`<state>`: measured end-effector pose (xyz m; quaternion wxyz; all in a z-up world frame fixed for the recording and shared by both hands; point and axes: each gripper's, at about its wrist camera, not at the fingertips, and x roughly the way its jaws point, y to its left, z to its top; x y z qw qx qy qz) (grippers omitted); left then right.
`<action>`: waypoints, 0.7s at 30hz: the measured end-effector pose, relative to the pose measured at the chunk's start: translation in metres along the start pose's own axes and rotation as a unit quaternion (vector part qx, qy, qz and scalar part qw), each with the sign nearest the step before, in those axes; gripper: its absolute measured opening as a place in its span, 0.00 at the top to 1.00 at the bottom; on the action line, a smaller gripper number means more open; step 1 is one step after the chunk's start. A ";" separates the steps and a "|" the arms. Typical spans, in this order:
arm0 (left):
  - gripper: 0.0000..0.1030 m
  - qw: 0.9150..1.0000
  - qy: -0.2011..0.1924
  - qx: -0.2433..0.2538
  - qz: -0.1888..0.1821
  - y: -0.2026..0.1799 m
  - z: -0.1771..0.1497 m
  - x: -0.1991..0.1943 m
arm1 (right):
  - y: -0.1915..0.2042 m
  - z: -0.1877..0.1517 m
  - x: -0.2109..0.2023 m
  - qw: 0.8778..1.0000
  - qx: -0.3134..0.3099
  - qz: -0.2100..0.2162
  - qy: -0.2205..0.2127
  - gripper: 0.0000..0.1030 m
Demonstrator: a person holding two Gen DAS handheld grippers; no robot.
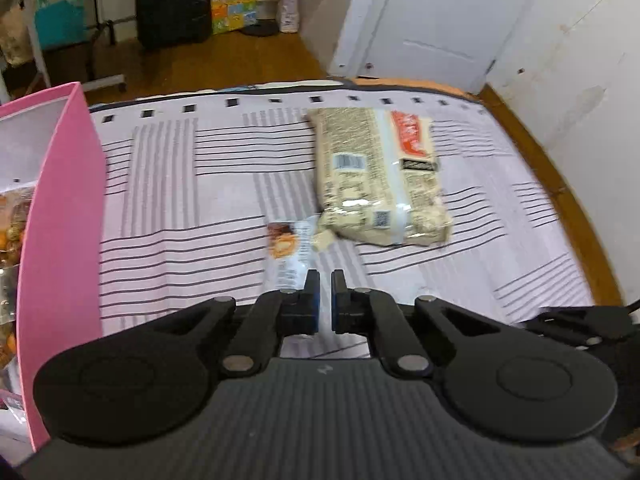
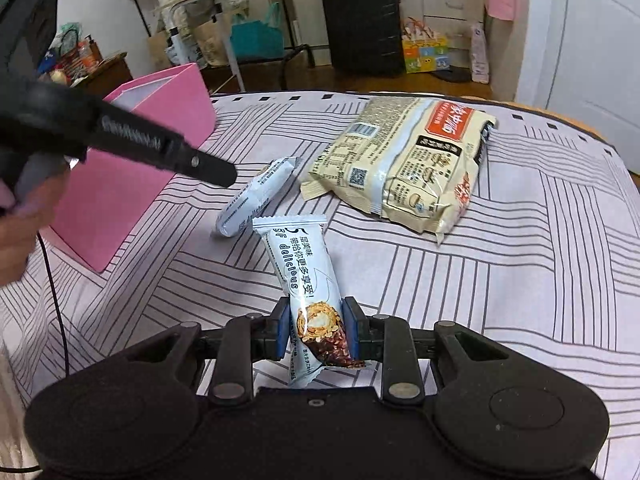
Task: Organize snacks
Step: 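Grasp a small white snack bar with the left gripper while the right gripper holds its bar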
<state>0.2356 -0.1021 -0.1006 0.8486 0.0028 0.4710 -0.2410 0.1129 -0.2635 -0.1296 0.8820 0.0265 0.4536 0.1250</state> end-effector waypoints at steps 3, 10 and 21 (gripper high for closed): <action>0.85 0.999 -0.023 0.031 0.036 -0.003 -0.007 0.006 | -0.001 -0.002 -0.001 1.000 0.002 -0.003 0.000 0.69; 0.56 0.996 -0.015 0.049 0.067 -0.002 -0.016 0.034 | -0.003 -0.002 0.003 1.000 0.006 -0.006 0.007 0.69; 0.75 0.999 0.005 0.008 0.044 0.009 -0.019 0.060 | -0.001 0.000 0.008 1.000 0.005 -0.011 0.018 0.69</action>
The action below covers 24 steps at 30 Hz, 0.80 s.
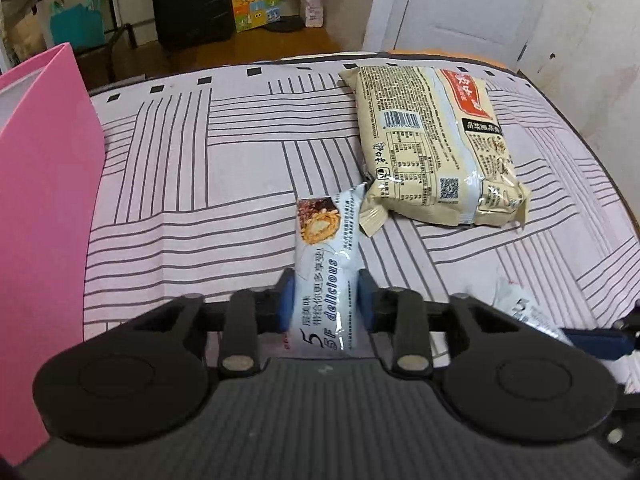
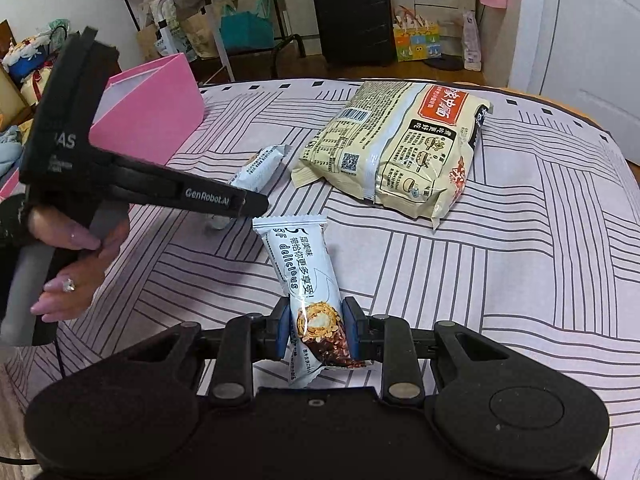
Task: Organize snacks
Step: 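Grasp a small white snack bar with the left gripper while the right gripper holds its bar, then carry both white bars over the pink box with both grippers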
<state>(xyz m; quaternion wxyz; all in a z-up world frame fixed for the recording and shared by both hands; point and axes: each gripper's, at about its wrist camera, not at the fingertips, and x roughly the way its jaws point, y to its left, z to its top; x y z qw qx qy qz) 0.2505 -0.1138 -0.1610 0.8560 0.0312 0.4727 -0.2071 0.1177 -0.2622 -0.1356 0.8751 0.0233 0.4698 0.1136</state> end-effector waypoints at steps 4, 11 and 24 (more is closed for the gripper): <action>0.76 1.000 0.030 -0.001 0.005 0.000 -0.001 -0.010 | 0.005 0.001 -0.005 1.000 -0.002 -0.003 -0.002 0.69; 0.77 0.998 0.065 -0.021 0.012 0.006 -0.018 -0.043 | 0.023 -0.003 -0.020 1.000 -0.022 0.006 0.001 0.69; 0.77 0.999 0.026 -0.028 -0.019 0.003 -0.050 -0.151 | 0.064 -0.011 -0.079 0.997 -0.069 0.029 -0.020 0.69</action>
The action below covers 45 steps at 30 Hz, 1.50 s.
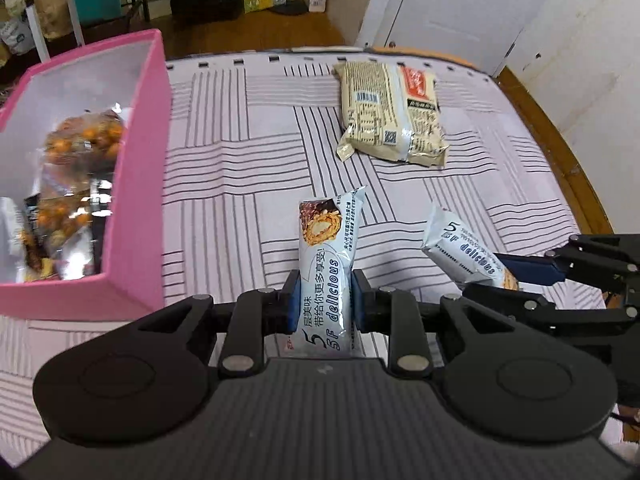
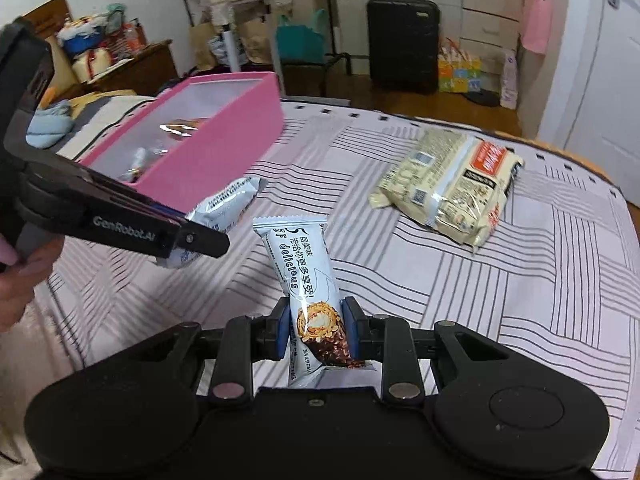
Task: Organize snacks
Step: 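Carry both white bars over the pink box with both grippers, then open the left gripper releasing its bar while the right gripper releases its bar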
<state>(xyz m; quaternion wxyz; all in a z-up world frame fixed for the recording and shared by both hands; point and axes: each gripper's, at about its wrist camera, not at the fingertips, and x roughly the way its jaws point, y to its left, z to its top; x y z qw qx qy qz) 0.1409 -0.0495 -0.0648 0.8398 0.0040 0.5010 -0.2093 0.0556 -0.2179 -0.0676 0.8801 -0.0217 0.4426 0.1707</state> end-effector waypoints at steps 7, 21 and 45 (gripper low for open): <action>0.77 0.999 -0.047 -0.009 0.003 0.016 -0.010 -0.058 | 0.031 0.015 -0.021 0.999 -0.031 0.044 -0.008 0.69; 0.77 0.985 -0.133 -0.073 0.080 0.109 -0.006 -0.131 | 0.111 0.106 0.024 0.981 -0.107 0.150 -0.056 0.69; 0.48 0.969 -0.086 -0.135 0.191 0.207 0.010 -0.054 | 0.170 0.146 0.124 0.960 -0.232 0.148 -0.050 0.35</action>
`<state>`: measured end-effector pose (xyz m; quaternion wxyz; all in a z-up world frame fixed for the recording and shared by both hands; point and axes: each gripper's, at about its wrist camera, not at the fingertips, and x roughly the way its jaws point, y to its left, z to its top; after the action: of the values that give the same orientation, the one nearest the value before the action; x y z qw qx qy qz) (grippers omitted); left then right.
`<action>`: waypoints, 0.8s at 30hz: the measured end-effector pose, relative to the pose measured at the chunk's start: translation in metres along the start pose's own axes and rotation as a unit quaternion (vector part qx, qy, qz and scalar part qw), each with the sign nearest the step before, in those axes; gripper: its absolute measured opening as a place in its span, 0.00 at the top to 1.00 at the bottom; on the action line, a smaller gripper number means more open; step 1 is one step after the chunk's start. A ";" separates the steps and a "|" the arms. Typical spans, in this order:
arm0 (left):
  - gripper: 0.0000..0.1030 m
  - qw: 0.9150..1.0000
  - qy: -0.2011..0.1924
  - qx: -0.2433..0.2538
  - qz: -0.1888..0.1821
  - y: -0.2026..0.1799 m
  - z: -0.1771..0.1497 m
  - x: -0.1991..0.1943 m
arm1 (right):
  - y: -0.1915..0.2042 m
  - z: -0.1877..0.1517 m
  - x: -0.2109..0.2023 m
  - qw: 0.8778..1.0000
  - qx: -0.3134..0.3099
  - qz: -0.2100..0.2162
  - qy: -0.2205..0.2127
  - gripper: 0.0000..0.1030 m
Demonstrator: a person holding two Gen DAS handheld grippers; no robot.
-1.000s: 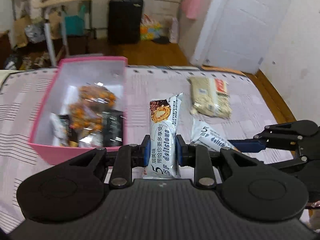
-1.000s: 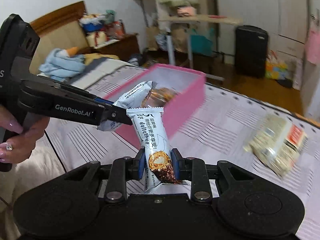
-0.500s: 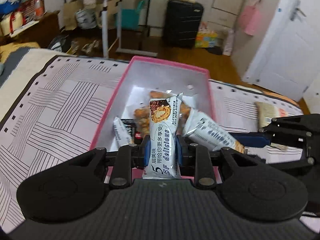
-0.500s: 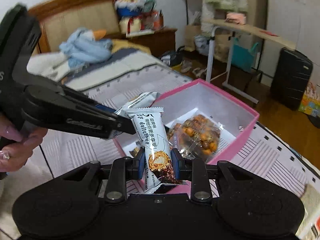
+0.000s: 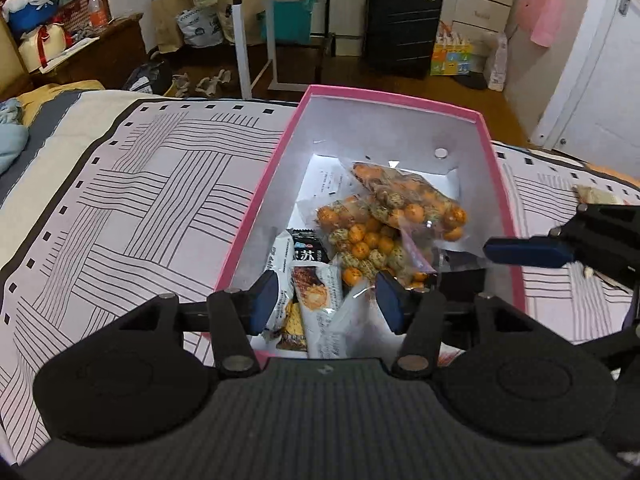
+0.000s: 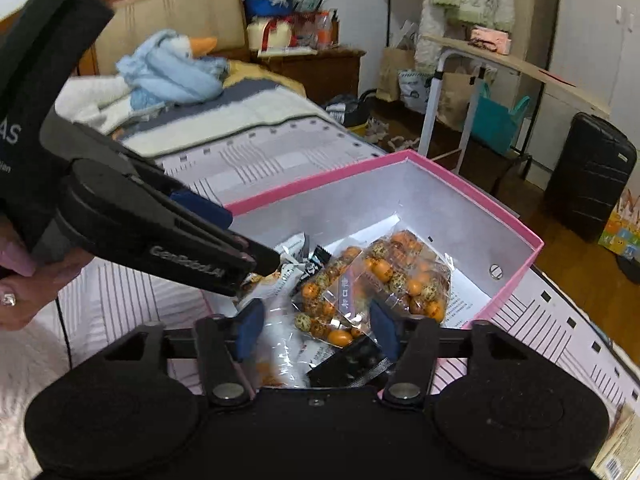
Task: Organize snacks
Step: 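Open the left gripper releasing its bar while the right gripper releases its bar, then move the left gripper to the cream red-label bag and close on it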
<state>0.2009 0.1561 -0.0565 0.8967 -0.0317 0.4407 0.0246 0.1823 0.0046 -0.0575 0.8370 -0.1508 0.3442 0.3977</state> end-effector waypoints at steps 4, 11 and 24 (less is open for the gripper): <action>0.47 1.000 -0.009 0.004 -0.011 -0.004 -0.001 -0.020 | -0.009 -0.005 -0.035 0.998 0.043 -0.019 -0.030 0.35; 0.41 0.996 -0.029 0.026 -0.075 -0.026 -0.003 -0.068 | -0.026 -0.023 -0.121 0.990 0.111 -0.070 -0.061 0.35; 0.35 0.979 -0.049 0.108 -0.168 -0.126 0.008 -0.086 | -0.054 -0.097 -0.198 0.965 0.179 -0.173 -0.081 0.27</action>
<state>0.1642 0.0303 0.0210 0.9066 -0.0073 0.3848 -0.1729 0.0909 -0.1918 0.0097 0.9315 -0.0225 0.3096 0.1899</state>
